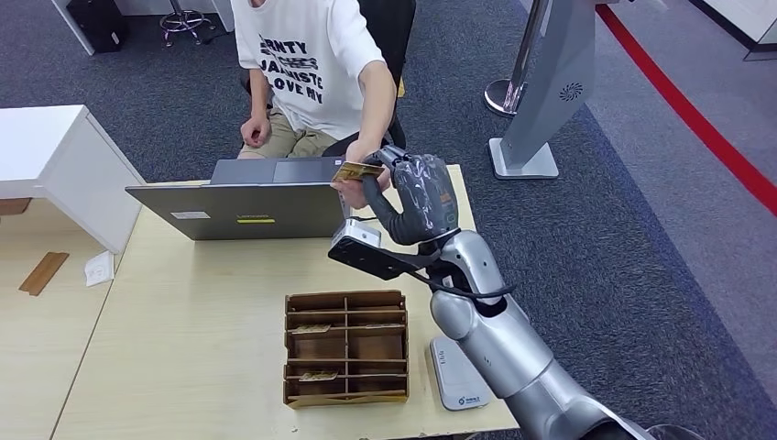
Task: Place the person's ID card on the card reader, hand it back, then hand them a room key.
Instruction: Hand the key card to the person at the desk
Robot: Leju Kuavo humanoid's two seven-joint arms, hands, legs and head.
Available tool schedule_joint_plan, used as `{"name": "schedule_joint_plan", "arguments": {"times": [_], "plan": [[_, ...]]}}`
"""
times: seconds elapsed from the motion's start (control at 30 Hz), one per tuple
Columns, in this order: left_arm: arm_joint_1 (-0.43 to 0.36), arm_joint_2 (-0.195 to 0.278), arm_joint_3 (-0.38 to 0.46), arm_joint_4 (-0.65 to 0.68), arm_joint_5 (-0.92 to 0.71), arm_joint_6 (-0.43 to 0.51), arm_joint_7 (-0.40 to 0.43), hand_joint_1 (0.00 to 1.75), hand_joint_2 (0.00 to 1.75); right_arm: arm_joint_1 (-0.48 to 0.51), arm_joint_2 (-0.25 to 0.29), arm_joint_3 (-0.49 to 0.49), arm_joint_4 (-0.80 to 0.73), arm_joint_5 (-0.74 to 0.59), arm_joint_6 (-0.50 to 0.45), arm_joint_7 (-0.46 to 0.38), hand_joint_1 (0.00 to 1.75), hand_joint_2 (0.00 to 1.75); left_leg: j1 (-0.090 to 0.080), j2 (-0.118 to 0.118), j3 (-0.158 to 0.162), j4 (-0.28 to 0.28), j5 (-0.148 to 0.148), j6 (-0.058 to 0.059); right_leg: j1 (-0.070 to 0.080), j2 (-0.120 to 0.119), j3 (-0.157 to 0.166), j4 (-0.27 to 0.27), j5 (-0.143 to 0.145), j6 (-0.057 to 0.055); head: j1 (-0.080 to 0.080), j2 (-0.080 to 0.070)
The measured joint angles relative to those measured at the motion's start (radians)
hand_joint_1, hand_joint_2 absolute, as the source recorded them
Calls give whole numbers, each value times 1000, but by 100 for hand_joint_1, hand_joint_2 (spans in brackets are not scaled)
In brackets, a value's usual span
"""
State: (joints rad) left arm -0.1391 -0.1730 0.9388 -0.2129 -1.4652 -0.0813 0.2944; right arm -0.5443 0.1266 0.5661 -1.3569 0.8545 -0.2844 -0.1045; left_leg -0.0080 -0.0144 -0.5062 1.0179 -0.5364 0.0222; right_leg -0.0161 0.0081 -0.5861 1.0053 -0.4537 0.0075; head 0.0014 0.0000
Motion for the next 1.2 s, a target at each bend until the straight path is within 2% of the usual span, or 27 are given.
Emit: {"name": "schedule_joint_plan", "arguments": {"times": [0.3,0.4,0.53,0.67,0.87,1.0,1.2], "plan": [[0,-2,-1,0,2,-1,6,0,0,4,4,8,27,18,-7,-1,0,175,0,0,0,0,0,0,0,0,0,0,0,0,0,0],[1,-2,-1,0,9,-1,8,0,0,21,4,4,15,-41,-5,-14,0,175,0,0,0,0,0,0,0,0,0,0,0,0,0,0],[6,-2,-1,0,31,1,7,0,0,70,5,-26,-39,-198,34,-49,0,175,0,0,0,0,0,0,0,0,0,0,0,0,0,0],[17,-2,0,0,51,7,1,0,0,135,4,-62,-107,-357,102,-82,0,0,0,0,0,0,0,0,0,0,0,0,0,0,0,0],[31,2,8,0,79,19,-8,0,0,215,4,-92,-187,-552,184,-110,0,0,0,0,0,0,0,0,0,0,0,-1,0,0,0,0],[41,5,20,0,100,27,-15,0,0,283,1,-116,-258,-735,248,-120,0,0,0,0,0,0,0,0,0,-1,0,-1,0,0,0,0],[47,7,37,0,115,31,-20,0,0,354,-16,-137,-334,-829,289,-129,0,0,0,0,0,0,0,0,0,0,0,-1,0,0,0,0]]}}
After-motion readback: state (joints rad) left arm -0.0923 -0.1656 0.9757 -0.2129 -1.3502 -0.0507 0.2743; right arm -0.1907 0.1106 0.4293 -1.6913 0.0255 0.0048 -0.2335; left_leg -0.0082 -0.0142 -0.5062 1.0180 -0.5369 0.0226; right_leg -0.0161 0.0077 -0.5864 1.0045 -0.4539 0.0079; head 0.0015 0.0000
